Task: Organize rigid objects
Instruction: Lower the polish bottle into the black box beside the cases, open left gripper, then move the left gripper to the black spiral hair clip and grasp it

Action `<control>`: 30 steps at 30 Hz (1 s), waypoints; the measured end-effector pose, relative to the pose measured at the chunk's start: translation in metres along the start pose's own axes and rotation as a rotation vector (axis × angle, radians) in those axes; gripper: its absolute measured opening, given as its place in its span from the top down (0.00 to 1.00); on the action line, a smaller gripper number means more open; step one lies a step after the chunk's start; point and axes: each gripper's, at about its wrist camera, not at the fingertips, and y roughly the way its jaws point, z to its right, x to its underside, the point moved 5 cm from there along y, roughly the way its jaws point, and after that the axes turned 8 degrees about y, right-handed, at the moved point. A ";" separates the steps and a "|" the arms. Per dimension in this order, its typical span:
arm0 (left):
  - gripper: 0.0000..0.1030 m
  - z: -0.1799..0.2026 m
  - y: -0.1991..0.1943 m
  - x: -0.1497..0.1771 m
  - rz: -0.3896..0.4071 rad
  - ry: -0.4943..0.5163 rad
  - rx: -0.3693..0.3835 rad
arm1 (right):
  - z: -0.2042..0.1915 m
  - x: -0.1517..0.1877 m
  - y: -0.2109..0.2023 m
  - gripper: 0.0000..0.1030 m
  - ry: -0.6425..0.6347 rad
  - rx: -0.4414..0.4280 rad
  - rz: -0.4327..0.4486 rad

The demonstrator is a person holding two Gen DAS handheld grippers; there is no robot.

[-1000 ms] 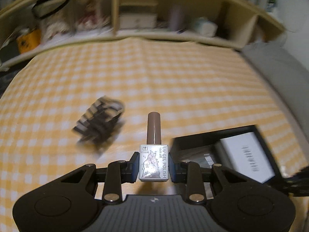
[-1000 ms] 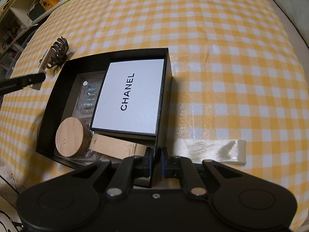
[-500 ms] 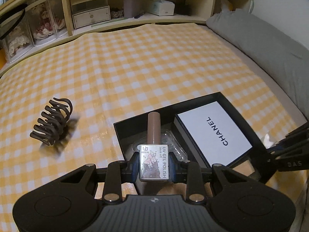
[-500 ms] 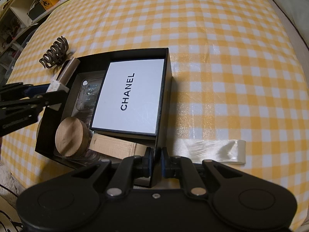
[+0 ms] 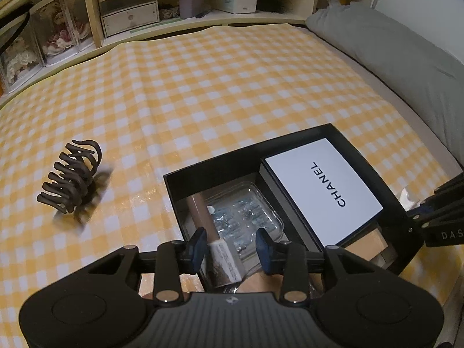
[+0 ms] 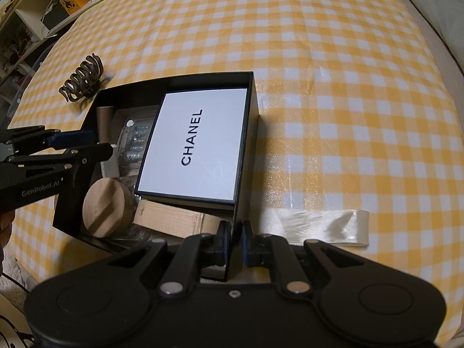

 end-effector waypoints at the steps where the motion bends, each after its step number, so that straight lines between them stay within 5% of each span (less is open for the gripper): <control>1: 0.59 0.000 0.000 0.000 -0.001 -0.001 0.005 | 0.000 0.000 0.000 0.90 -0.001 0.000 0.000; 20: 0.08 0.013 -0.020 -0.003 0.029 -0.003 0.056 | 0.000 0.000 0.001 0.90 0.000 0.000 0.000; 30: 0.00 0.002 -0.065 -0.015 0.156 -0.044 0.040 | -0.001 0.000 0.001 0.90 0.000 0.000 0.000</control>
